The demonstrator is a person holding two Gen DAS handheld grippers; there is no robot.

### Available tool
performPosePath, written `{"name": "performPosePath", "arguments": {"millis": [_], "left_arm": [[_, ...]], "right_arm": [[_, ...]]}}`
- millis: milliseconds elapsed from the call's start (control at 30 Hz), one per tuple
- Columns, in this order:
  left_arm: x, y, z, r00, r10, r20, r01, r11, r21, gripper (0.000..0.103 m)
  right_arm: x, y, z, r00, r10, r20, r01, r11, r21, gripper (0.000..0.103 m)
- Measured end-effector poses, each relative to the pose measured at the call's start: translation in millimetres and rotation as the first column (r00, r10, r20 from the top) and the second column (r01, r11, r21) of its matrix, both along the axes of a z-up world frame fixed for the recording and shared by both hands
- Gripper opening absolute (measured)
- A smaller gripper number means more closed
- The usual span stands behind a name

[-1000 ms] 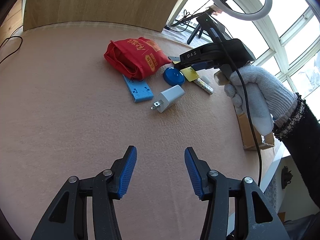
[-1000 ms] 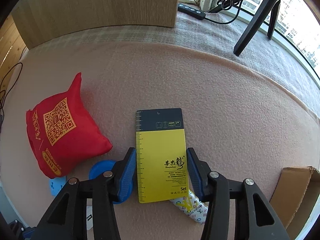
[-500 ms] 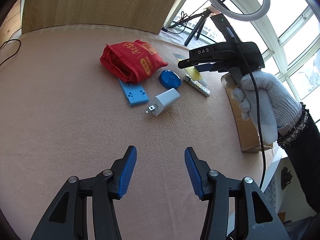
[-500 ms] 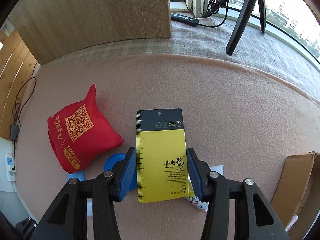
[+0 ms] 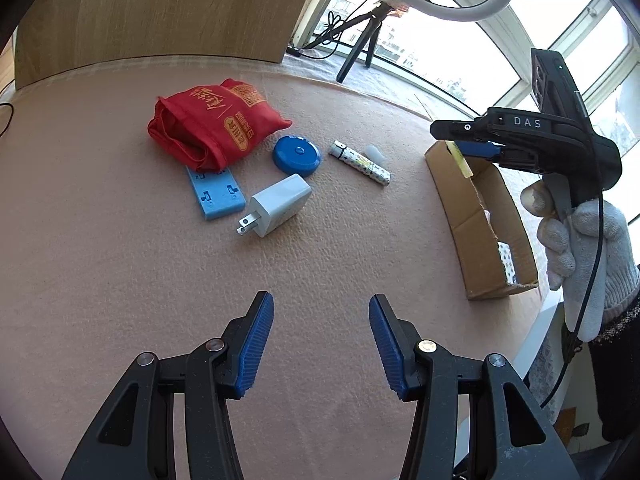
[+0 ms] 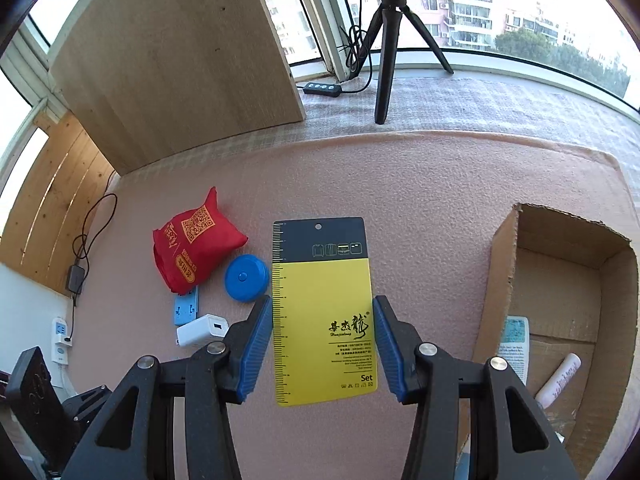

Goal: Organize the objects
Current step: 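Carry the yellow card with the right tool over the box, then lower the card into the box and open the right tool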

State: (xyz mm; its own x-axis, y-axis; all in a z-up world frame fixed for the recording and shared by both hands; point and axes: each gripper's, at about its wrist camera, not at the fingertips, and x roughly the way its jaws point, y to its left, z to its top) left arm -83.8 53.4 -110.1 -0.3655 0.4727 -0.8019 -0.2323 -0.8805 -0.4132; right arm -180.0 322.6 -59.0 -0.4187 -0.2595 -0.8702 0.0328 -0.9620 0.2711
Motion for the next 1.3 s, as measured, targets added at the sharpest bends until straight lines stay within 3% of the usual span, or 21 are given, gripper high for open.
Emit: {"name": "performPosePath", "arguments": {"millis": [233, 567, 867, 1067, 1300], "left_arm": [[-4.5, 26.1, 0.8, 0.999, -0.041, -0.007, 0.041, 0.999, -0.004, 0.053], [-7.4, 59.9, 1.3, 0.996, -0.091, -0.009, 0.091, 0.996, -0.017, 0.053], [-6.5, 66.3, -2.0, 0.996, -0.089, 0.000, 0.089, 0.996, -0.031, 0.053], [-5.9, 62.4, -1.4, 0.997, -0.081, -0.002, 0.081, 0.996, -0.036, 0.053], [-6.6, 56.2, -3.6, 0.998, -0.069, 0.000, 0.069, 0.997, -0.038, 0.053]], "right_arm": [[41.2, 69.5, 5.7, 0.990, -0.141, -0.031, 0.141, 0.990, 0.018, 0.046], [64.5, 150.5, -21.6, 0.959, -0.284, 0.014, 0.282, 0.957, 0.060, 0.046], [61.3, 168.9, -37.4, 0.951, -0.308, 0.031, 0.305, 0.949, 0.078, 0.046], [61.0, 170.5, -36.0, 0.947, -0.320, 0.018, 0.317, 0.944, 0.086, 0.052], [63.3, 165.3, -31.1, 0.949, -0.316, 0.013, 0.314, 0.947, 0.070, 0.053]]}}
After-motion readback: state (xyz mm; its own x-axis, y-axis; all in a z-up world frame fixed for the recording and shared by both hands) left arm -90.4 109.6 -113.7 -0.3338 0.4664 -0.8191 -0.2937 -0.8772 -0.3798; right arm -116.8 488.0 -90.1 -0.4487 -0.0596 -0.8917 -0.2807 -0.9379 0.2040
